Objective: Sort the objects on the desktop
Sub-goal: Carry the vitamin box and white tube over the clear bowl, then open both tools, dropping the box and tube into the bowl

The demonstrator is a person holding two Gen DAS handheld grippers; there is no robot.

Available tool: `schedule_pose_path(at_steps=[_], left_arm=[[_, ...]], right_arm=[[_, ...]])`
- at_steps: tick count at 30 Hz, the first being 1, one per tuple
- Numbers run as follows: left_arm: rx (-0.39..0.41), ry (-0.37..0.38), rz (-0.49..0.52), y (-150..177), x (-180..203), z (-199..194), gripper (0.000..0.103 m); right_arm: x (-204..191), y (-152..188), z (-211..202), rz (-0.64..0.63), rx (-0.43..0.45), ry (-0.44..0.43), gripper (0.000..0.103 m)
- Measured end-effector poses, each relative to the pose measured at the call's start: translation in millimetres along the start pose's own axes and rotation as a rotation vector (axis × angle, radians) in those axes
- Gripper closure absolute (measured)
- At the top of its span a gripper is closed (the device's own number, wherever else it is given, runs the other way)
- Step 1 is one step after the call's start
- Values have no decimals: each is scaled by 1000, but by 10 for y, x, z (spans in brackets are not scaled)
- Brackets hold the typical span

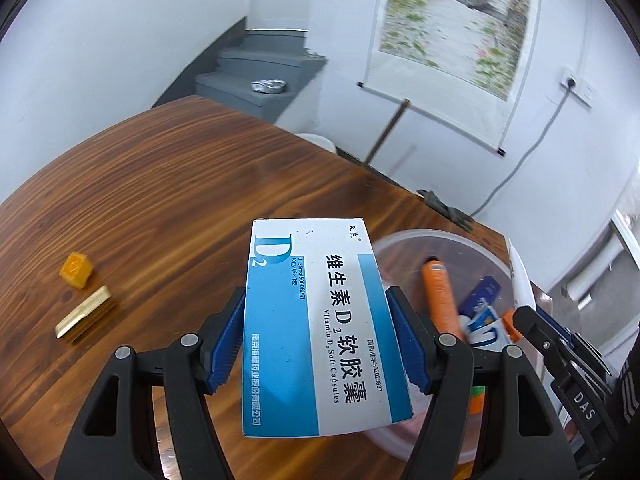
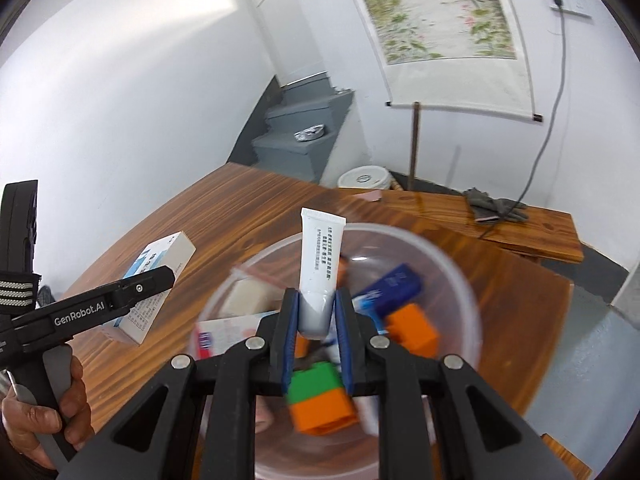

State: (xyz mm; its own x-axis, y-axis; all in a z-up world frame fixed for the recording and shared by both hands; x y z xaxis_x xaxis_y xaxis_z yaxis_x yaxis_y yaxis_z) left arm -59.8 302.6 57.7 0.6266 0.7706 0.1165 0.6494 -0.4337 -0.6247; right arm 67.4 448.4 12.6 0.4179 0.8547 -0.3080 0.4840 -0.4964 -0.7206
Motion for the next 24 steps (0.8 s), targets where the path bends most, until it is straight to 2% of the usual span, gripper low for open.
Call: schedule_pose_path(at_steps=[10,16,19,24], left_arm=[[-38,64,60,-109,463,227,32],[-68,90,76,-91,590,353,32],[-101,135,78,-87,649,398,31],[-178,199,16,-71,597,478,31]], right_arm=[[373,-14,72,52,-21,6,83],[320,2,110,27,-39,-35,82],[238,7,93,0,-36,-55,82],[127,37,87,-30,-42,-77,82]])
Point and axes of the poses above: each gripper's, at about its wrist camera, not at the fingertips, and z roughly the way its jaws point, x to its right, y to its underside, the point moved 3 cm from there along z, roughly the way its jaws point, and after that the axes turned 5 degrees about -x, right-handed, at the moved point
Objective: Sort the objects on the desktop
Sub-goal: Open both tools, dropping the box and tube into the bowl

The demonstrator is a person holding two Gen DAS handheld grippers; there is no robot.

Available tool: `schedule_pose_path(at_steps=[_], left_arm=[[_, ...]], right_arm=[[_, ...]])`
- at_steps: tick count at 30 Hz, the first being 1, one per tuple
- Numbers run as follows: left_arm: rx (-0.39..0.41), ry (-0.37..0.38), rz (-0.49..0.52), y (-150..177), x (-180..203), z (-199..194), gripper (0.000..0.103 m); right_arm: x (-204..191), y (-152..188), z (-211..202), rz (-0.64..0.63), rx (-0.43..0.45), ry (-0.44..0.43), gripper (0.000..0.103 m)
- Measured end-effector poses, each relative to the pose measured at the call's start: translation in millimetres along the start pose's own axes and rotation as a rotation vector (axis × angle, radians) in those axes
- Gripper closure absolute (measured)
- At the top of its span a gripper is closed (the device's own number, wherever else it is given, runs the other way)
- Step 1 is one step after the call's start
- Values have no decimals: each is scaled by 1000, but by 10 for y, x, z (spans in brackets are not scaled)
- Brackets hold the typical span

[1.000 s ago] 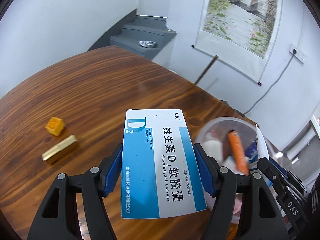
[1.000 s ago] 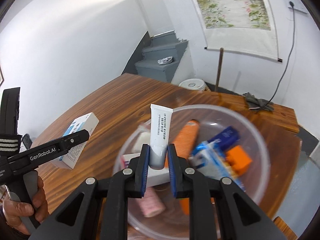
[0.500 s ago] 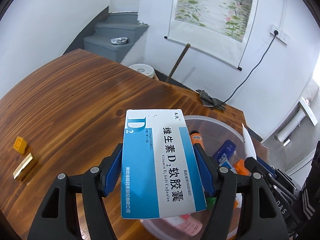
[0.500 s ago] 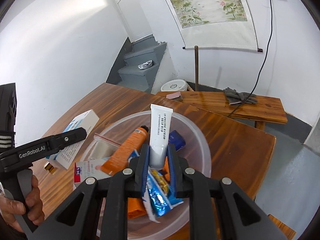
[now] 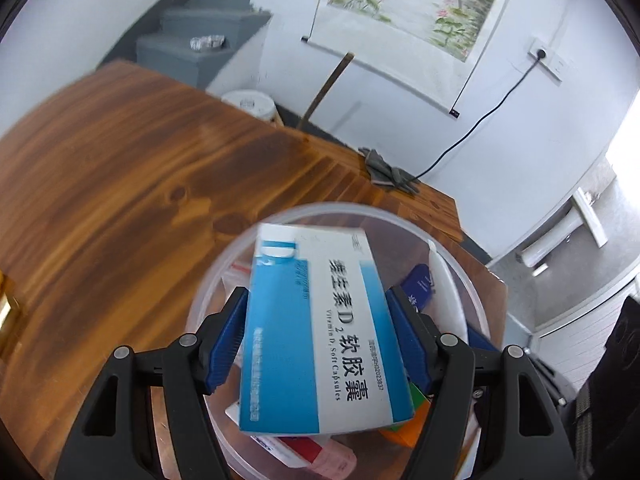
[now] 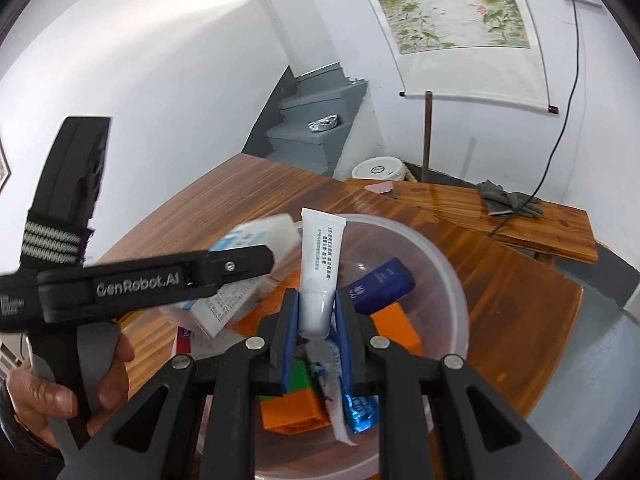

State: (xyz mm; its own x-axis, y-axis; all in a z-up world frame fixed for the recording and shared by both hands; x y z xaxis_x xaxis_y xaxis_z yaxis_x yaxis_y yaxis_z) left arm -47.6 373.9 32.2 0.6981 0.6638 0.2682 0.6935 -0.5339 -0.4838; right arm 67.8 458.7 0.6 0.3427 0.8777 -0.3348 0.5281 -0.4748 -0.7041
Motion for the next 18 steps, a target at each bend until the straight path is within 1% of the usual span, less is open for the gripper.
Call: schedule_pose_path(at_steps=[5,7,11,15,18], left_arm=[[-11,66,-76,30,-100,-46,31],[-11,68,-89,32,-125,-66,31],[20,38,-82,49,-170,-150,31],[32,24,-87,80,-226,-211,31],[51,-21,-81,113,-277,-283,31]], right_arm=[[28,25,31,25,-18,-6,82],[54,29,35,39,-24,-9,82],[58,51,13,46,-23,4,82],[18,40,26,42,-28,4,82],[9,16,29,46,-24,9,82]])
Point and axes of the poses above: each gripper's, at about its wrist camera, not at the fingertips, and z roughly the way its jaws point, x to its right, y to its underside, the point moved 3 cm from there along z, roughly the way its jaws point, and after that the axes turned 5 degrees about -x, right-handed, at the moved point
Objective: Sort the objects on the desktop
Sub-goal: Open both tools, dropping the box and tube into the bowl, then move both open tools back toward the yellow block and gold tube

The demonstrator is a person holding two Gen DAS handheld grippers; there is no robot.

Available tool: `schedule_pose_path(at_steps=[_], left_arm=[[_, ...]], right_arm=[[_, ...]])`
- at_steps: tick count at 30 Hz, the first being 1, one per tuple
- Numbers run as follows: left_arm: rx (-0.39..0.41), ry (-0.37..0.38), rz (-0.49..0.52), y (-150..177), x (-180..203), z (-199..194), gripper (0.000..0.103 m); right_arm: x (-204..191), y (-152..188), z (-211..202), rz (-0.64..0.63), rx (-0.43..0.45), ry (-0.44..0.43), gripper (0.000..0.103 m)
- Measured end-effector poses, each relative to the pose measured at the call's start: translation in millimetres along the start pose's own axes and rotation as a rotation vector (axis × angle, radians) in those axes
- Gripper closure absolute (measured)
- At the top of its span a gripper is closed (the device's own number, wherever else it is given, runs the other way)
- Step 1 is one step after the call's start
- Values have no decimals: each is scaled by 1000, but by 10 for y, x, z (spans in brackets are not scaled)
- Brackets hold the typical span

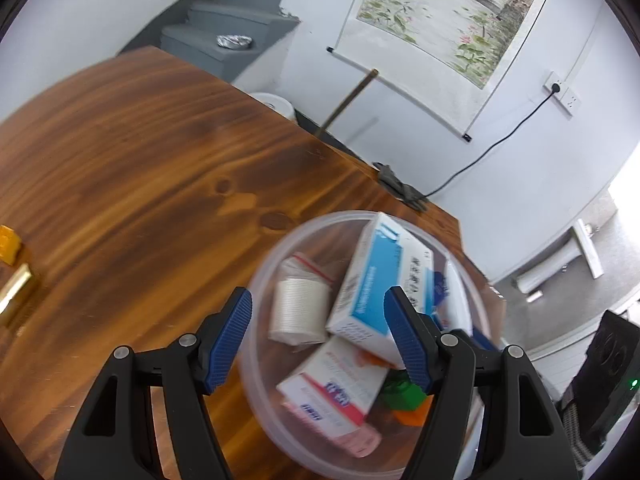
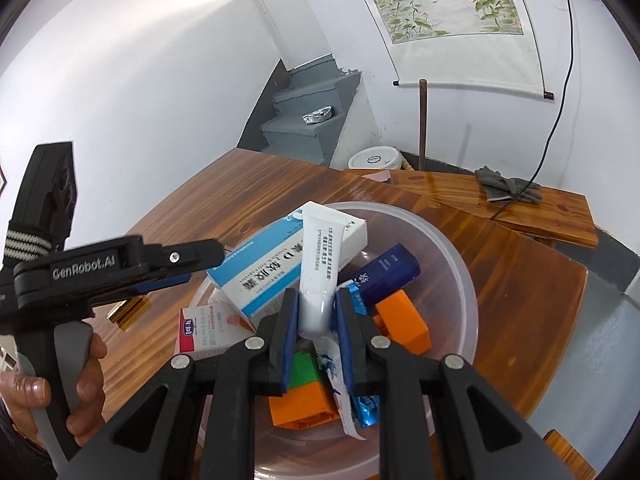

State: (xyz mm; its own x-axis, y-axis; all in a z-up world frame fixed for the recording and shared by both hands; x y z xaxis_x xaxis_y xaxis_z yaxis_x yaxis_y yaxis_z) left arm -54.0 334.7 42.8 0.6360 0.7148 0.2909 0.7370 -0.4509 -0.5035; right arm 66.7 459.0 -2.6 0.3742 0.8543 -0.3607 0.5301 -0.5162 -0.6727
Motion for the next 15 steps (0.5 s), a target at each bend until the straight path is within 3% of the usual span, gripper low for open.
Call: schedule_pose_path(at_steps=[4,6,8,15], left_arm=[[22,-49,3,30,-85,-76,31],[31,-58,4,53,-124,-111,31],[38,-72,11,77,-161,-142,31],[36,-103,-15,149,-343,-194,31]], right_arm=[[4,4,-15,7,1,14,78],[17,16,-45,22,6,23,65],[19,21,-92,38,22,31,46],[-176,29,-191,-10,62,57,45]])
Point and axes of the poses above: each gripper's, at about its wrist camera, not at the fingertips, and z roughly the way its jaws point, x to its right, y to its underside, the point moved 3 cm from there along z, roughly the way its jaws point, and after that the axes turned 5 degrees about -x, right-handed, at the moved point
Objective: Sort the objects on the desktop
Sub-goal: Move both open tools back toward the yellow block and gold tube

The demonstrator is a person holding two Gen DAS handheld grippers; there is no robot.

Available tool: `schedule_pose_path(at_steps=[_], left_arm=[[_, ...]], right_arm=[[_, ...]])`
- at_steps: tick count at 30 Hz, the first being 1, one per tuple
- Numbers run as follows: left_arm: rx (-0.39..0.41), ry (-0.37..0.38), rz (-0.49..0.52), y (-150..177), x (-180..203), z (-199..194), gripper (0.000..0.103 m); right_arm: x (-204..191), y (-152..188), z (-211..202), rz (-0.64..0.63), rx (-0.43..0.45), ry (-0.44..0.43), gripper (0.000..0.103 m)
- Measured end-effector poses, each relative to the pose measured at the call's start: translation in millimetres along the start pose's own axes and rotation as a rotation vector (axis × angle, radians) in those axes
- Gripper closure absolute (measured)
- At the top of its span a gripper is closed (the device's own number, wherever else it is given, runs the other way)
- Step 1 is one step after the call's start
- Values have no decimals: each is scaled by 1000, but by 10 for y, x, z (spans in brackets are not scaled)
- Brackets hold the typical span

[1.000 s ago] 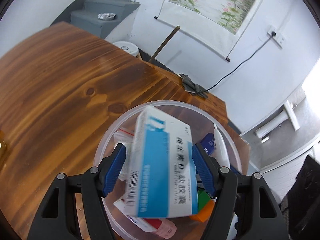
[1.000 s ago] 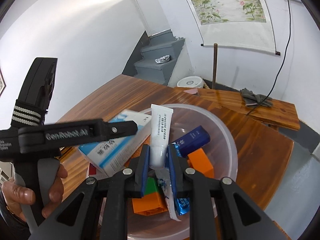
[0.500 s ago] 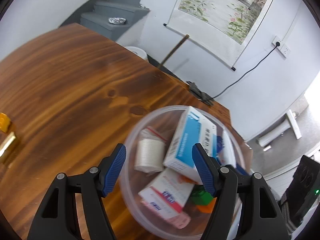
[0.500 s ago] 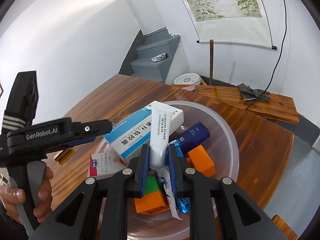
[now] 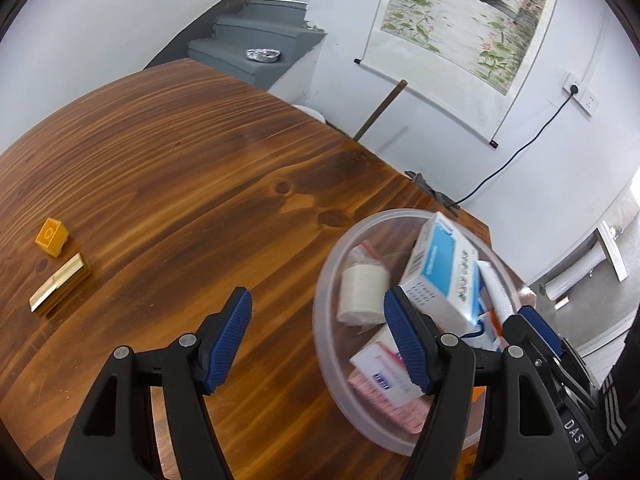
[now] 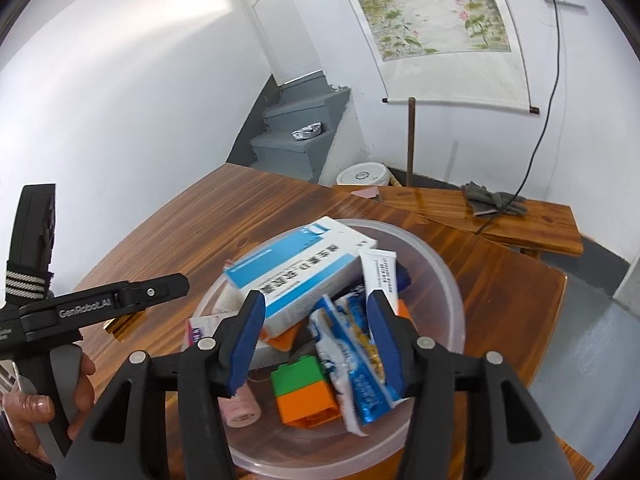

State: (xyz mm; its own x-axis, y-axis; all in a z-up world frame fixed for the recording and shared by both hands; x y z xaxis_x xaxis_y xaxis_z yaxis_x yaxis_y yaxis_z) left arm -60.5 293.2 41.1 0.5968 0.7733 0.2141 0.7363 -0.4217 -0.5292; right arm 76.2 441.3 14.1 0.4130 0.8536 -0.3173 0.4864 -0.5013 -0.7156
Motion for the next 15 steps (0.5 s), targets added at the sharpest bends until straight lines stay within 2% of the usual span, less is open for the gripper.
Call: schedule_pose_path(at_steps=[4,10,15], left_arm=[[-3,-19,-26,32,-183,-42,31],[15,-44,-84,44,-509,-153,31],[32,-72,-127,41,-813,-269,31]], right_arm=[[-154,38,-1,-39,6,11,45],[-357,29,-46,-55,28,-6,34],[-609,22,-47,-98,38,-35,29]])
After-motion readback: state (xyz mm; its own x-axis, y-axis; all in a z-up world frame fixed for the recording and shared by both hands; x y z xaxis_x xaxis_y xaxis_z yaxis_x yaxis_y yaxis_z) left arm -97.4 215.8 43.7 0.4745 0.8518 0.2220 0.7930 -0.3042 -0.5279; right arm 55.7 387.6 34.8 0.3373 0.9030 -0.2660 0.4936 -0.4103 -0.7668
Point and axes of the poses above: each gripper's, at about its wrist camera, not at the fingertips, and z roughly the way its jaws point, x to its right, y to its underside, the point moved 3 cm from there along z, roughly the way its jaws point, and after that the axes turned 5 degrees about -x, right-handed, at the moved point
